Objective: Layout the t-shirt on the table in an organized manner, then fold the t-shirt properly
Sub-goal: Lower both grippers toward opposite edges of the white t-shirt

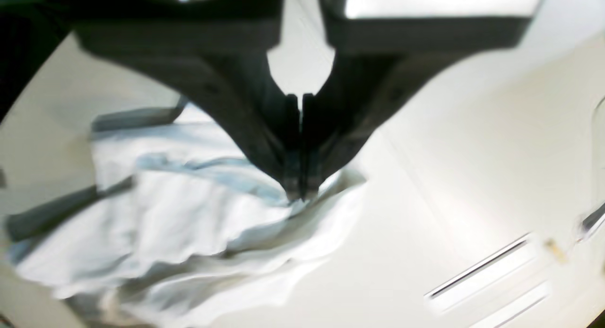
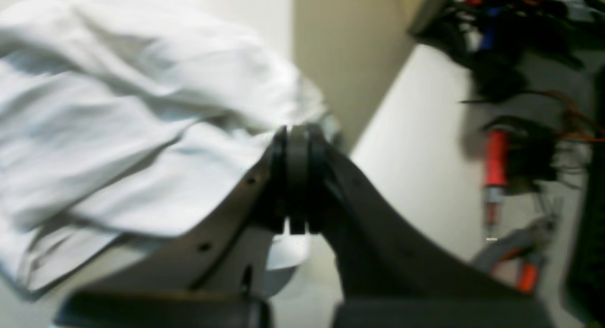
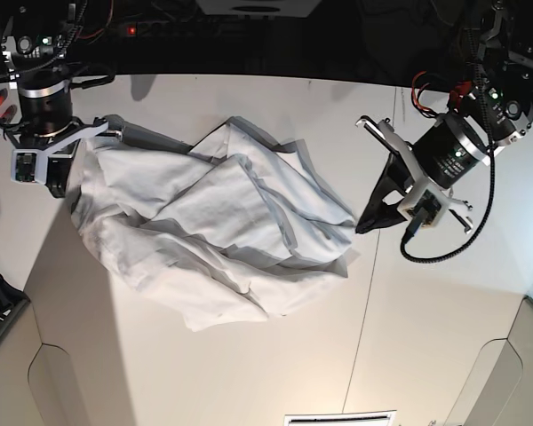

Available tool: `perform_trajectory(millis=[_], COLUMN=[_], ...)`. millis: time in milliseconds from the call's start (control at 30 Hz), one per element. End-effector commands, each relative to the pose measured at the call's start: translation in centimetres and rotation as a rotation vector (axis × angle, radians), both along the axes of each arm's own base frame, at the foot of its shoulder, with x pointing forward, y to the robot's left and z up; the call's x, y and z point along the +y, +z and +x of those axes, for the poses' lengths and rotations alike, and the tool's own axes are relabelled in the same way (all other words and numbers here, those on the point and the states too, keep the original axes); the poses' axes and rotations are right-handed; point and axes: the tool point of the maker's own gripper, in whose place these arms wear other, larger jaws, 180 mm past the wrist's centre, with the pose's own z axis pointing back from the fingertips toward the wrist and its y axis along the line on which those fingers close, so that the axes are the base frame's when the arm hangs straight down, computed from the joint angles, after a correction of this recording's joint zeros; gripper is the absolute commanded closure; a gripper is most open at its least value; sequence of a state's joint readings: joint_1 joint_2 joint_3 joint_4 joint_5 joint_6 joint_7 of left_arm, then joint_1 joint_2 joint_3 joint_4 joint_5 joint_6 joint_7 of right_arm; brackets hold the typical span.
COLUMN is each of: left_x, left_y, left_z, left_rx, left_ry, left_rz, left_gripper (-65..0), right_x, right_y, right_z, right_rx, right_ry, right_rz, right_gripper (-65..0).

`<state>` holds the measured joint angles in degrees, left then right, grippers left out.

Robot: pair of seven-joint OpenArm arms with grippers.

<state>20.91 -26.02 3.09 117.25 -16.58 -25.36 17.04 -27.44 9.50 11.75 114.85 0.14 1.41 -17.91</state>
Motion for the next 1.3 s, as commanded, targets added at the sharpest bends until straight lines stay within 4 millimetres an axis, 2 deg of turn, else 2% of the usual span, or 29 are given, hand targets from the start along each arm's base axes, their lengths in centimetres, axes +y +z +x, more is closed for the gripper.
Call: perform_trajectory(millis=[0, 67, 167, 233, 300, 467, 567, 667, 800, 933, 1067, 1267], left_x=[-0.6, -1.7, -3.6, -5.0, -6.3, -8.1, -8.2, -8.2, -8.2, -8.0, -7.8, -7.3], left_y=[1.0, 0.7, 0.6, 0.9, 1.1, 1.3, 1.4, 1.4, 1.4, 1.1, 0.2, -1.7], left_z=[0.1, -0.2, -0.3, -0.4, -0.4, -0.7, -0.4, -0.4, -0.4, -0.4, -0.3, -0.3], left_rx=[-0.03, -0.024, -0.036, -0.045, -0.049, -0.041, -0.043, -0.043, -0.044, -0.045, -0.023, 0.025], left_ry=[-0.02, -0.052, -0.09, -0.111, -0.117, -0.119, -0.122, -0.122, -0.122, -0.12, -0.113, -0.1], left_rz=[-0.02, -0.024, -0.019, -0.037, -0.066, -0.117, -0.109, -0.11, -0.107, -0.086, -0.08, -0.066], left_gripper=[0.0, 0.0, -1.7, -14.1, -19.5, -19.6, -19.6, -19.6, -19.6, -19.6, -19.6, -19.6], right_x=[-0.8, -2.1, -3.8, -4.3, -4.8, -6.6, -7.4, -7.2, -6.4, -6.1, -4.3, -2.0], right_y=[1.0, 1.0, 0.7, 0.2, -0.2, -1.5, -3.6, -6.0, -7.4, -7.7, -8.8, -11.2], right_z=[0.3, 0.6, 1.2, 1.8, 2.4, 4.4, 5.9, 7.3, 9.4, 11.5, 13.2, 14.8], right_rx=[-0.036, -0.04, -0.043, -0.036, -0.032, -0.014, 0.025, 0.082, 0.11, 0.112, 0.146, 0.242], right_ry=[-0.014, -0.045, -0.085, -0.089, -0.09, -0.111, -0.114, -0.067, -0.004, 0.009, 0.063, 0.141], right_rz=[-0.021, -0.035, -0.048, -0.054, -0.059, -0.072, -0.033, 0.022, 0.1, 0.125, 0.14, 0.092], right_gripper=[-13.6, -22.2, -23.2, -23.2, -23.2, -23.2, -23.2, -24.6, -34.9, -35.1, -35.1, -35.1])
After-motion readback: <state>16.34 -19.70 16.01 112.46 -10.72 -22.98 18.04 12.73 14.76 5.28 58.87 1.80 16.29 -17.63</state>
